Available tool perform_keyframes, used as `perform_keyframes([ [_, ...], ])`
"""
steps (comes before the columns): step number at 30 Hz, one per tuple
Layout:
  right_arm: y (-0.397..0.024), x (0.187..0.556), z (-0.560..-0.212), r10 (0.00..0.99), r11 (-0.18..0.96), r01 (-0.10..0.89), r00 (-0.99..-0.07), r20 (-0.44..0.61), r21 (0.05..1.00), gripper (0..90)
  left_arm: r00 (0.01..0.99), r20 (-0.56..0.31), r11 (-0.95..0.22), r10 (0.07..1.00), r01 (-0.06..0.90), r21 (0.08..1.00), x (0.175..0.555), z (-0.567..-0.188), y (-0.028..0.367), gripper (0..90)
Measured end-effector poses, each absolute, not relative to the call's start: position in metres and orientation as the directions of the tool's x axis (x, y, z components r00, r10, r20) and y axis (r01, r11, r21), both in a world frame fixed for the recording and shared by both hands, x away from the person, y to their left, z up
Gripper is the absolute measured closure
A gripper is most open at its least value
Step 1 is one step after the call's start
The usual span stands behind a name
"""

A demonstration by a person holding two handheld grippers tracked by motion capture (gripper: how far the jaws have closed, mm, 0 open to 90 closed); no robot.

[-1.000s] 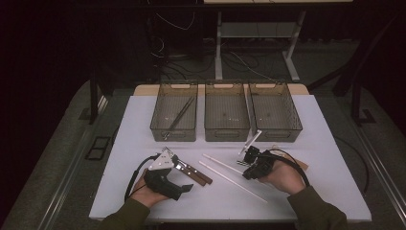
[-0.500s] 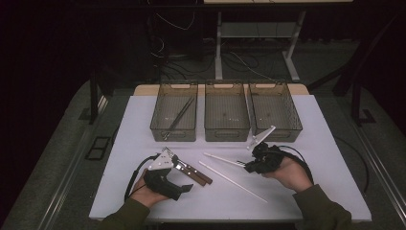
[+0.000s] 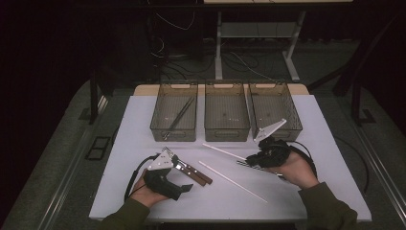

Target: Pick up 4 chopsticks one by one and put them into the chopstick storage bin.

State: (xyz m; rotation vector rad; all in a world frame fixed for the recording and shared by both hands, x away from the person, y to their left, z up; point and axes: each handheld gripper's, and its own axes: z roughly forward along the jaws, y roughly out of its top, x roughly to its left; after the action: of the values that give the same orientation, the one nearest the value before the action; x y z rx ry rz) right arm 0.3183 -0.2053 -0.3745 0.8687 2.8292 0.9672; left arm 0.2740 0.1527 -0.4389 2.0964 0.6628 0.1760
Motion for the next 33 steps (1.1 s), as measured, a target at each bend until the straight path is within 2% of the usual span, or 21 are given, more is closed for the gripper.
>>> perform_keyframes([
  [11, -0.201, 0.325, -0.349, 0.502, 0.603, 0.474, -0.85, 0.156, 0.641, 85.5, 0.838, -0.134, -0.429, 0.53, 0.401, 0.81, 0.273, -0.44, 0.152, 0.0],
  [33, -0.145, 0.385, -0.327, 0.58, 0.567, 0.519, -0.803, 0.138, 0.64, 85.5, 0.838, -0.134, -0.427, 0.528, 0.399, 0.812, 0.274, -0.44, 0.153, 0.0],
])
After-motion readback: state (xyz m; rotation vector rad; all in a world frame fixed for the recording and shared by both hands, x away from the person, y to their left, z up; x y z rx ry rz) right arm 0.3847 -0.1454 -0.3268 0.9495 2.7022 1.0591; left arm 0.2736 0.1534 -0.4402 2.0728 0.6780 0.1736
